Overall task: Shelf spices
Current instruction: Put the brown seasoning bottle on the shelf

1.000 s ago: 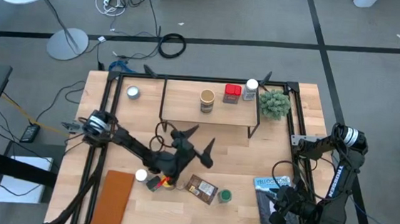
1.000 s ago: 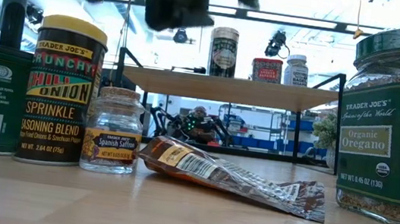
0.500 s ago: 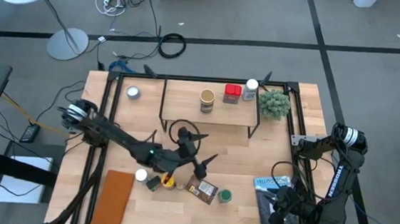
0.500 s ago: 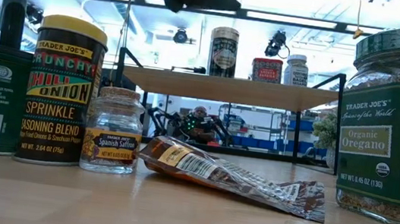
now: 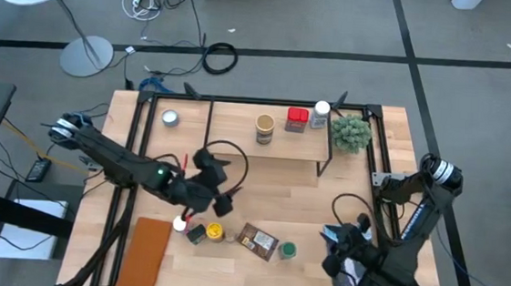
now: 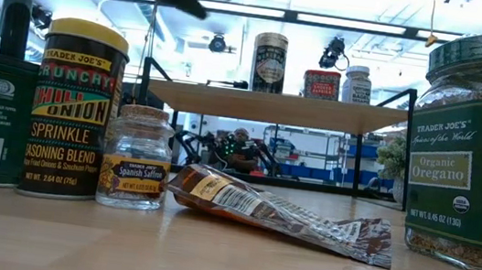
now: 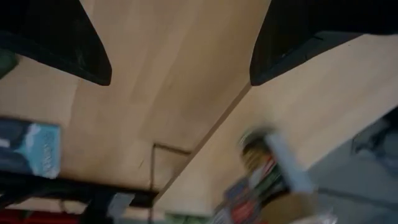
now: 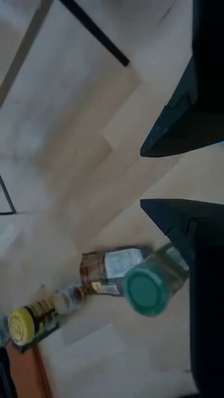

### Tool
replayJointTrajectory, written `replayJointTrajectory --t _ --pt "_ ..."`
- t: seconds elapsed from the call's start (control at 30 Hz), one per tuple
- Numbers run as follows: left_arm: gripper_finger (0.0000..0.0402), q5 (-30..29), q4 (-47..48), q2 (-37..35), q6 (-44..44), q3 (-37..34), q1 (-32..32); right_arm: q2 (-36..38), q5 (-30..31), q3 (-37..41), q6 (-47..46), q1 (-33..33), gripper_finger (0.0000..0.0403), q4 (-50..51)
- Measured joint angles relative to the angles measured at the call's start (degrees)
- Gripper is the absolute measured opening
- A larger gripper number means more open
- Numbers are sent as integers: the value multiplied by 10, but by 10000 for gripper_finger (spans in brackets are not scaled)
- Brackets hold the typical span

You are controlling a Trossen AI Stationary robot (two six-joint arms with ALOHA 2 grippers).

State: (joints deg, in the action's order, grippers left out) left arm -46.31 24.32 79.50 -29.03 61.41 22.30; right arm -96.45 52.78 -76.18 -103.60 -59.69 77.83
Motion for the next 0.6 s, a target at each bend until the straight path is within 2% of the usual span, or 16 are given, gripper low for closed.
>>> replayJointTrajectory --t 0.2,0.37,0.53,0.6 --pt "387 1 142 -32 -105 0 3 0 35 0 52 25 118 -89" --pt "387 -26 204 -48 -134 0 11 0 41 0 97 60 118 -195" --pt "387 -44 296 -82 -191 -1 14 0 45 0 204 104 114 -341" --pt "387 -60 300 -103 -197 -16 22 0 54 0 250 120 106 -400"
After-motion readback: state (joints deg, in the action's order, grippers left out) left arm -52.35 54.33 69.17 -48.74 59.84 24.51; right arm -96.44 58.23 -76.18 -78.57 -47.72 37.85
